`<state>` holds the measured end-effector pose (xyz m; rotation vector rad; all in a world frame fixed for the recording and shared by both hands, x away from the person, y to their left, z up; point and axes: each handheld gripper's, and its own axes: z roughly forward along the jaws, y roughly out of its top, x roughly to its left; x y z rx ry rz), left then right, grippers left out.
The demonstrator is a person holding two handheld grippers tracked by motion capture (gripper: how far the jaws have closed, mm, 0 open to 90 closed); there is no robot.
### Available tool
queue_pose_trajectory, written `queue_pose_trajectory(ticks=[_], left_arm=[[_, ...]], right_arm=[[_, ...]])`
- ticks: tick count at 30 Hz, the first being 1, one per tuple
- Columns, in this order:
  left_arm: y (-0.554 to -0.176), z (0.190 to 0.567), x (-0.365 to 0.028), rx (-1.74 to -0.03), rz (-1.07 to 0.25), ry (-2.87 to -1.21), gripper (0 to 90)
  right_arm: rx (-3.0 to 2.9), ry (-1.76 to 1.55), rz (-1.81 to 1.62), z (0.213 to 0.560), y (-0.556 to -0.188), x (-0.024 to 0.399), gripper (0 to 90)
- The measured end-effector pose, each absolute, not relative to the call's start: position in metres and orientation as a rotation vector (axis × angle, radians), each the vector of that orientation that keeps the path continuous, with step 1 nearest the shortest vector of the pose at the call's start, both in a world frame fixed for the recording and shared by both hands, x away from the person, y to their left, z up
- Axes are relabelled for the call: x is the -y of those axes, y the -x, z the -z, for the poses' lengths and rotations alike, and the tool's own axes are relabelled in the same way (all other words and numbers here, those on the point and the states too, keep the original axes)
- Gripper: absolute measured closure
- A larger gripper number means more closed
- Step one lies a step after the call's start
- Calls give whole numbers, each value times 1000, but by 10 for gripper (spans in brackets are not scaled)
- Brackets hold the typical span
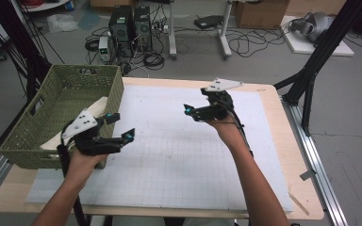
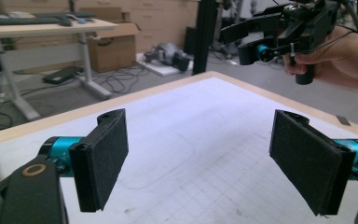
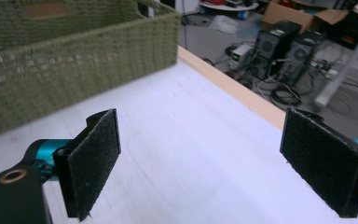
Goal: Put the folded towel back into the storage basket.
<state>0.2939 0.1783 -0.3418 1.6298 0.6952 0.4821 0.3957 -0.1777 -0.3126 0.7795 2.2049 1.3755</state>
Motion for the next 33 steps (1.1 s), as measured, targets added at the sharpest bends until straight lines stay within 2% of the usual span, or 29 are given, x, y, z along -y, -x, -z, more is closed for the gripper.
queue_pose_trajectory(ticks=[9, 15, 33], left_arm=[[-306, 365, -128, -638, -374, -1700, 203], [-312, 385, -107, -629, -368, -1753, 204], [-309, 424, -112, -678, -397, -1797, 205]], right_arm=[[-2100, -928, -1316, 349, -348, 249, 114], [-2078, -1006, -1235, 378, -319, 279, 114], [-2033, -1036, -1220, 406, -294, 293, 114]])
